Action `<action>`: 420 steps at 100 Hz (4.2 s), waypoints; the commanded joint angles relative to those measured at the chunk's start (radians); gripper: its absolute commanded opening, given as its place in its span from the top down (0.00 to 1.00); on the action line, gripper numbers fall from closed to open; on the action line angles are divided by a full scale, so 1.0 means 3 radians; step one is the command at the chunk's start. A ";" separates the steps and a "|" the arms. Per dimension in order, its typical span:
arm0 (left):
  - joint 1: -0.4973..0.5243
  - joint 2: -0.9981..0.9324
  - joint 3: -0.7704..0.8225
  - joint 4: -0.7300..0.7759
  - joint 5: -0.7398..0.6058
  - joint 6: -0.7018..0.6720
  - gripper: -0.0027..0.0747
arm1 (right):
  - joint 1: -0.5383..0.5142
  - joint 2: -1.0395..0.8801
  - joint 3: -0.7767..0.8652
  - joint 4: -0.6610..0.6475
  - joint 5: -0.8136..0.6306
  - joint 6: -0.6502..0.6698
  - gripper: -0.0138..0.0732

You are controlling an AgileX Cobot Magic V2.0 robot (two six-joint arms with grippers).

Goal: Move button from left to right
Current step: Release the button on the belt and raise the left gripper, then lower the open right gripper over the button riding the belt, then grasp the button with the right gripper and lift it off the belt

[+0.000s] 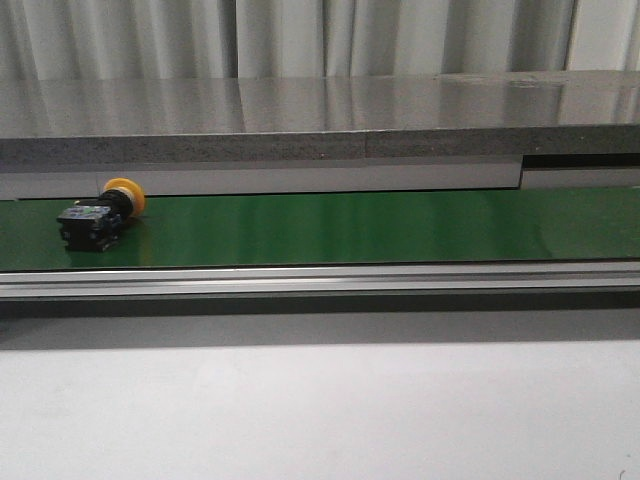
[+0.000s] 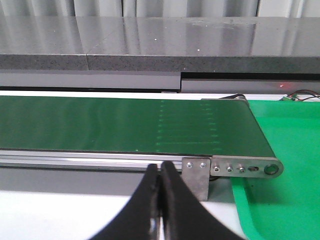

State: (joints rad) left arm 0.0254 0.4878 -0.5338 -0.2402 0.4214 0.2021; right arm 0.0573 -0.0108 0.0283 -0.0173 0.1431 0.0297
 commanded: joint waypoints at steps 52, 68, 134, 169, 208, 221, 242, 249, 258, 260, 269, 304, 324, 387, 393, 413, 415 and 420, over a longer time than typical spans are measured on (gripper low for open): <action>-0.0028 -0.0665 0.0861 -0.0046 -0.0966 0.0010 0.18 | 0.0008 -0.0065 -0.0051 -0.0016 -0.0270 0.0002 0.92; -0.0028 -0.0665 0.0866 -0.0046 -0.0968 0.0010 0.31 | 0.0008 -0.0065 -0.0051 -0.0016 -0.0270 0.0002 0.92; -0.0028 -0.0665 0.0866 -0.0040 -0.0981 0.0010 0.99 | 0.0008 -0.0065 -0.0051 -0.0016 -0.0418 0.0002 0.92; -0.0028 -0.0665 0.0866 -0.0040 -0.0981 0.0010 0.99 | 0.0008 0.0000 -0.0508 0.0010 -0.0526 0.0002 0.92; -0.0028 -0.0665 0.0866 -0.0040 -0.0981 0.0010 0.99 | 0.0008 0.1311 -0.2069 0.0014 0.1307 0.0002 0.92; -0.0028 -0.0665 0.0866 -0.0040 -0.0981 0.0010 0.99 | 0.0008 0.1898 -0.2557 0.0014 0.1817 0.0002 0.92; -0.0028 -0.0665 0.0866 -0.0040 -0.0981 0.0010 0.99 | 0.0008 0.2510 -0.2929 0.0058 0.1788 0.0002 0.92; -0.0028 -0.0665 0.0866 -0.0040 -0.0981 0.0010 0.99 | 0.0008 0.2631 -0.2950 0.0100 0.1745 0.0002 0.92; -0.0028 -0.0665 0.0866 -0.0040 -0.0981 0.0010 0.99 | 0.0008 0.2730 -0.2950 0.0125 0.1741 0.0002 0.92; -0.0028 -0.0665 0.0866 -0.0040 -0.0981 0.0010 0.99 | 0.0008 0.2756 -0.2950 0.0128 0.1747 0.0002 0.92; -0.0028 -0.0665 0.0866 -0.0040 -0.0981 0.0010 0.99 | 0.0008 0.2829 -0.2950 0.0172 0.1813 0.0002 0.91; -0.0028 -0.0665 0.0866 -0.0040 -0.0981 0.0010 0.99 | 0.0008 0.2885 -0.2950 0.0546 0.1817 0.0002 0.17; -0.0028 -0.0665 0.0866 -0.0040 -0.0981 0.0010 0.99 | 0.0008 0.2945 -0.2953 0.0663 0.1817 0.0002 0.13; -0.0028 -0.0665 0.0866 -0.0040 -0.0981 0.0010 0.99 | 0.0341 0.4643 -0.3773 0.0976 0.1630 -0.0319 0.20; -0.0028 -0.0665 0.0866 -0.0040 -0.0981 0.0010 0.99 | 0.0394 0.4784 -0.3844 0.0976 0.1610 -0.0348 0.20; -0.0028 -0.0665 0.0866 -0.0040 -0.0981 0.0010 0.99 | 0.0429 0.5146 -0.4030 0.0932 0.1518 -0.0356 0.20; -0.0028 -0.0665 0.0866 -0.0040 -0.0981 0.0010 0.99 | 0.0429 0.5177 -0.4045 0.0916 0.1518 -0.0356 0.20; -0.0028 -0.0665 0.0866 -0.0040 -0.0981 0.0010 0.99 | 0.0429 0.5247 -0.4072 0.0857 0.1499 -0.0356 0.20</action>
State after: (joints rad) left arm 0.0254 0.2807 -0.2479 -0.2402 0.2146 0.2060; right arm 0.1857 1.5708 -1.1475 0.2529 0.6469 -0.0651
